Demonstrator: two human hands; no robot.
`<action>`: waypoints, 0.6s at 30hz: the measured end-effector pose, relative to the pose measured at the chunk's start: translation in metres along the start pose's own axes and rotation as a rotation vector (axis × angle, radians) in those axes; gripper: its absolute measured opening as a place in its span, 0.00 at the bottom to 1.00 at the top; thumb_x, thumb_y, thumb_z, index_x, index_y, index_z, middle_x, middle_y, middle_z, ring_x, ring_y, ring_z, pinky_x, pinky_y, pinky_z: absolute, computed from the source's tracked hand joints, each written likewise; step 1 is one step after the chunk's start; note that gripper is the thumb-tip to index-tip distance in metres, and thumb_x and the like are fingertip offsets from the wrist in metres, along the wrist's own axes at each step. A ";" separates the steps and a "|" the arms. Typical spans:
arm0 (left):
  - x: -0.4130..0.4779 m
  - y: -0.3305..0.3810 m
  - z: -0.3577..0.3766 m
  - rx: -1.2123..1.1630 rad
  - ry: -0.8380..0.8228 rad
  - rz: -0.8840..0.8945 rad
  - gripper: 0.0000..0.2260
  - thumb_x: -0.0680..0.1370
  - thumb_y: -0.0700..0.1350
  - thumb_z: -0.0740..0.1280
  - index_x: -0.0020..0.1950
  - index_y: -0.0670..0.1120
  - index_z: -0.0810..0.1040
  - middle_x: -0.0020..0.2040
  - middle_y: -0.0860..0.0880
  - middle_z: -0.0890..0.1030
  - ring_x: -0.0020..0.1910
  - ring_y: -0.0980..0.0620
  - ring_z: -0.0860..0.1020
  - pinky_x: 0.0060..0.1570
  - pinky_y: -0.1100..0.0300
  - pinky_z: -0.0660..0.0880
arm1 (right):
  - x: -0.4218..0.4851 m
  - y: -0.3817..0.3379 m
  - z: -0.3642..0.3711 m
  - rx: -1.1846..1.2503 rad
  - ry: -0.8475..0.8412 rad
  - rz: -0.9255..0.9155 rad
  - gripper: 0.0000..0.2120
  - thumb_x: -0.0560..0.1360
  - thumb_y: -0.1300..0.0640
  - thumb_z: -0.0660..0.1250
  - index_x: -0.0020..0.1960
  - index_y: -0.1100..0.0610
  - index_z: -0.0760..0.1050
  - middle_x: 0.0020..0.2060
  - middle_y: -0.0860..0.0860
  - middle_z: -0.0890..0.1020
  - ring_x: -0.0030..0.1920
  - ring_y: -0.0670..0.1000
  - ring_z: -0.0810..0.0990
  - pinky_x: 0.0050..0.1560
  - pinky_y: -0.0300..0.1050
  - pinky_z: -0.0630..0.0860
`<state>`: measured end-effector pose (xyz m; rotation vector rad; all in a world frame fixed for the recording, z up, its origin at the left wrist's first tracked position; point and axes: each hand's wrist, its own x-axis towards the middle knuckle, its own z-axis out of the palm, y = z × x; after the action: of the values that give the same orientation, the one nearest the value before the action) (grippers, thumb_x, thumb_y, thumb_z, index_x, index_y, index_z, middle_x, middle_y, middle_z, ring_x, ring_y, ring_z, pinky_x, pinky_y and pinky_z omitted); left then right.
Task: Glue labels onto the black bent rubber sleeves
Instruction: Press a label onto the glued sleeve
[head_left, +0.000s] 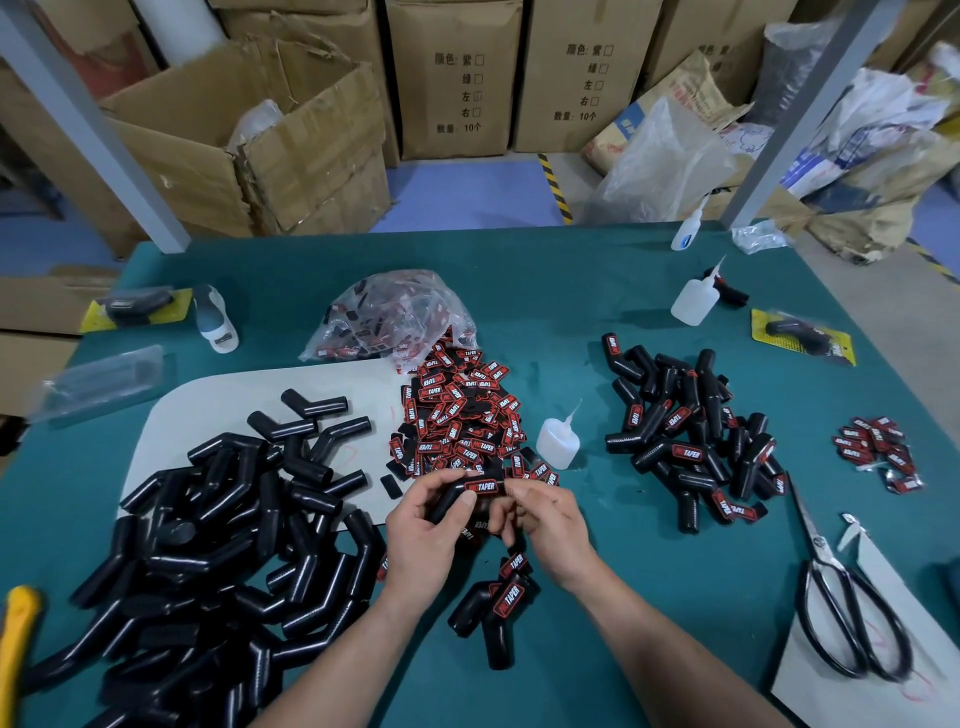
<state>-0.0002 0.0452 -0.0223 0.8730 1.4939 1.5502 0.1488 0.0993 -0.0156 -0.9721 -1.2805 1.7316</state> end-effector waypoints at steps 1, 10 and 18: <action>0.000 0.000 0.000 0.003 -0.005 -0.002 0.13 0.77 0.33 0.74 0.55 0.49 0.83 0.52 0.53 0.87 0.53 0.56 0.84 0.53 0.69 0.77 | 0.000 0.000 0.000 -0.041 0.013 -0.011 0.18 0.77 0.49 0.64 0.38 0.62 0.80 0.32 0.57 0.81 0.27 0.52 0.74 0.30 0.41 0.72; -0.003 0.000 0.001 -0.015 -0.013 0.013 0.14 0.77 0.31 0.73 0.55 0.49 0.83 0.51 0.52 0.87 0.52 0.54 0.85 0.53 0.67 0.78 | -0.002 0.003 0.001 -0.206 0.065 -0.059 0.16 0.77 0.48 0.69 0.40 0.60 0.80 0.29 0.53 0.82 0.21 0.49 0.72 0.25 0.37 0.67; -0.007 0.002 0.001 -0.033 -0.076 0.094 0.12 0.76 0.32 0.71 0.57 0.44 0.82 0.55 0.48 0.86 0.56 0.51 0.84 0.57 0.64 0.78 | -0.004 0.003 -0.002 -0.220 0.019 0.007 0.16 0.75 0.46 0.71 0.41 0.60 0.81 0.21 0.54 0.77 0.17 0.47 0.69 0.20 0.36 0.66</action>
<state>0.0036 0.0389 -0.0202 0.9842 1.3873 1.5865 0.1513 0.0960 -0.0187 -1.1162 -1.4795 1.6064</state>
